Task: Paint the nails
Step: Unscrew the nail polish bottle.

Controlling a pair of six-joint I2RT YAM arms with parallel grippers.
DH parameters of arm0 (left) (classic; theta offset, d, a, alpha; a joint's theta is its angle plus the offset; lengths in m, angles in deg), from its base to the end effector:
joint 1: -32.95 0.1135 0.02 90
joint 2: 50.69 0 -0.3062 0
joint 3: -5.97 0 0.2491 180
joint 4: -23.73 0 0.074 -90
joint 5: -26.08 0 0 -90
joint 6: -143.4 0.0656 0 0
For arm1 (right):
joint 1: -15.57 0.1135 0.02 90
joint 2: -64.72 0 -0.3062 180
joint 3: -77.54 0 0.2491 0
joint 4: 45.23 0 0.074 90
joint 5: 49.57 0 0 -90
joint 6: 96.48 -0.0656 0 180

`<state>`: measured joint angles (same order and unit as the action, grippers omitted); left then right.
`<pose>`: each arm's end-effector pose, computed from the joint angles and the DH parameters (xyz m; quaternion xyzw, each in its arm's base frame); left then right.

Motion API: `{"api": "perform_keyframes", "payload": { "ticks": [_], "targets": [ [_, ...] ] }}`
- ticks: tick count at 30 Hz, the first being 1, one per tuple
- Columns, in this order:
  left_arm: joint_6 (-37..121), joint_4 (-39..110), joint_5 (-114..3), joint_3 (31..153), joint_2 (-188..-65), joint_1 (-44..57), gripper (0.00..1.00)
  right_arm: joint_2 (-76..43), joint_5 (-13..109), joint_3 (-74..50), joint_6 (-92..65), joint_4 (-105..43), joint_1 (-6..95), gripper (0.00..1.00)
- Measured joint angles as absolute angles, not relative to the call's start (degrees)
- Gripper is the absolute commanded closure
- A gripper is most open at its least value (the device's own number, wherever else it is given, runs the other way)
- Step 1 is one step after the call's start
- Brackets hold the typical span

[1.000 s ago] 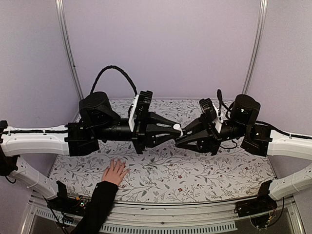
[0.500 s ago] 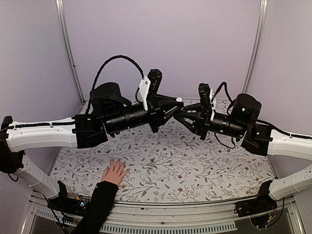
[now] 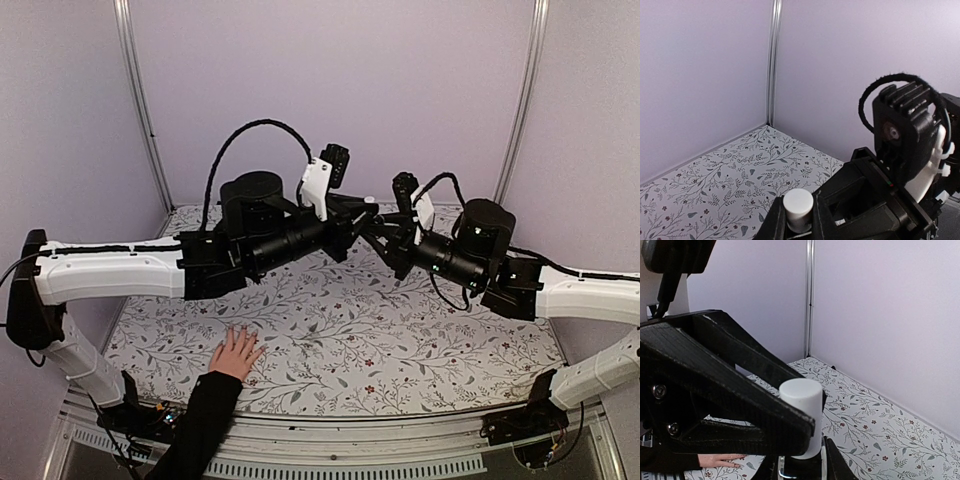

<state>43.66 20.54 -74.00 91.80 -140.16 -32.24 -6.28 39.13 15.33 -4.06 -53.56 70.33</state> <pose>0.1801 -0.3622 0.4028 0.2742 0.6547 -0.3773 0.5948 0.1778 0.2491 0.3638 -0.3327 0.6272 0.3034 0.6356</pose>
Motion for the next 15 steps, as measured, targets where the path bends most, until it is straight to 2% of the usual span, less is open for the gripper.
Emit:
{"api": "perform_keyframes", "payload": {
  "ticks": [4,10,12,15],
  "targets": [
    [43.59,20.82,-73.63,91.85,-140.16,-32.2,0.79,-6.28,38.93,15.38,-4.06,-53.51,70.33,1.0],
    [42.35,20.49,-65.98,87.72,-137.41,-30.34,0.44,-5.93,38.98,16.4,-4.35,-53.56,70.57,1.0],
    [42.24,20.23,-62.18,85.05,-135.46,-29.77,0.39,-5.19,39.02,17.3,-4.35,-53.38,70.57,1.0],
    [42.61,19.55,-55.82,81.9,-132.58,-28.61,0.37,-3.42,40.46,18.68,-4.32,-53.23,70.55,1.0]
  ]
}}
